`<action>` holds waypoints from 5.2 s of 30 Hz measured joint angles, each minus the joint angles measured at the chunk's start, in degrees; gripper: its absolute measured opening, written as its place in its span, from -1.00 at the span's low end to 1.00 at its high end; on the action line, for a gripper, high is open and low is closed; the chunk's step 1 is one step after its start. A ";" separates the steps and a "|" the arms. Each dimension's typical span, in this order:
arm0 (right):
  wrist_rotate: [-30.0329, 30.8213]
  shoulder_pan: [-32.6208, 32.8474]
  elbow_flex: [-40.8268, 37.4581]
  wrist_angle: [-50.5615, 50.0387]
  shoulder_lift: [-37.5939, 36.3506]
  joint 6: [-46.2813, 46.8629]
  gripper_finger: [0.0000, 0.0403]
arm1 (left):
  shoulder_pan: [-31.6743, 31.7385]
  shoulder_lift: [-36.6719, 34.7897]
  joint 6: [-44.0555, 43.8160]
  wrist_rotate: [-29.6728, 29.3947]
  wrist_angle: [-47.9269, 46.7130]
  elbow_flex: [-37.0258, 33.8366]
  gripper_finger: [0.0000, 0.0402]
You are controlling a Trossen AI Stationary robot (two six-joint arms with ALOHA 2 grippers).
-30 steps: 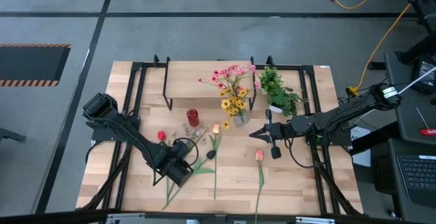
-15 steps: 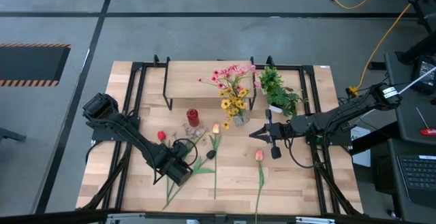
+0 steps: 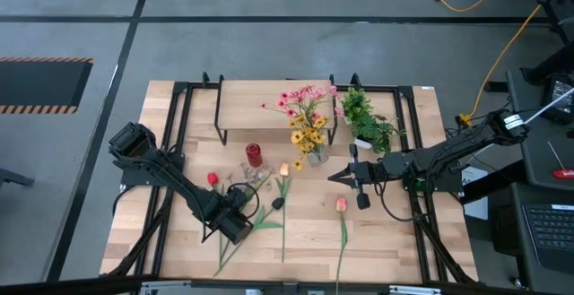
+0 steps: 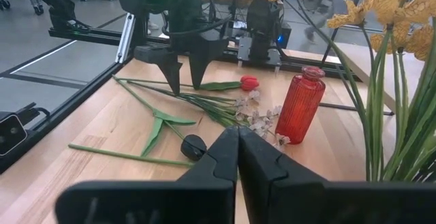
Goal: Pick and place flowers into a vace then onto a shelf
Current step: Put the white flowers into the transparent flower vase
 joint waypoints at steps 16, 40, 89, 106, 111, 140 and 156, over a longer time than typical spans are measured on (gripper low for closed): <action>0.00 -0.01 0.00 0.00 0.00 1.22 -0.92 | 0.00 0.00 0.01 -2.28 -0.05 0.00 0.14; 0.00 0.00 0.00 -0.24 0.02 1.27 -0.93 | -0.05 4.84 2.17 -0.95 0.18 -0.03 0.13; 0.02 -0.02 0.00 -0.33 0.02 1.35 -0.92 | -0.30 1.96 4.99 3.80 -1.15 0.00 -0.96; 0.02 0.00 0.00 -0.80 0.02 1.36 -0.92 | -6.39 -14.87 0.48 -11.57 -14.13 0.00 -0.96; 0.02 0.00 0.00 -0.85 0.02 1.33 -0.92 | -8.99 -17.31 3.39 -19.78 -13.31 0.00 -0.97; -0.01 0.50 0.00 1.84 0.00 2.93 -0.92 | 5.52 -17.79 75.17 -18.27 36.33 0.00 -0.97; -0.11 5.94 0.00 2.26 0.02 3.04 -0.92 | 19.92 -4.36 94.38 2.69 67.91 0.00 -0.98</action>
